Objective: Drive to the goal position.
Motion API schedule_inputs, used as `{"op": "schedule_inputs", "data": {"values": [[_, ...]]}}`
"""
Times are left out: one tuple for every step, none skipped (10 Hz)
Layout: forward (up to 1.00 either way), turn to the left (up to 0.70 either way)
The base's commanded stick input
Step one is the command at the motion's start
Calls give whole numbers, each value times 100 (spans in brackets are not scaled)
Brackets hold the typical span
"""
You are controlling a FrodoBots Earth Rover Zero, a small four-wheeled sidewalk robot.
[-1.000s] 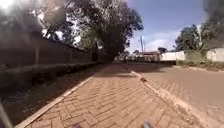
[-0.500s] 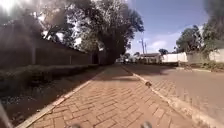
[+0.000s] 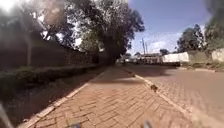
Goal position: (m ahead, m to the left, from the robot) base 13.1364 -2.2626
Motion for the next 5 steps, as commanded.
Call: {"op": "schedule_inputs", "data": {"values": [[70, -25], [70, -2], [70, 0], [70, 0], [70, 0]]}}
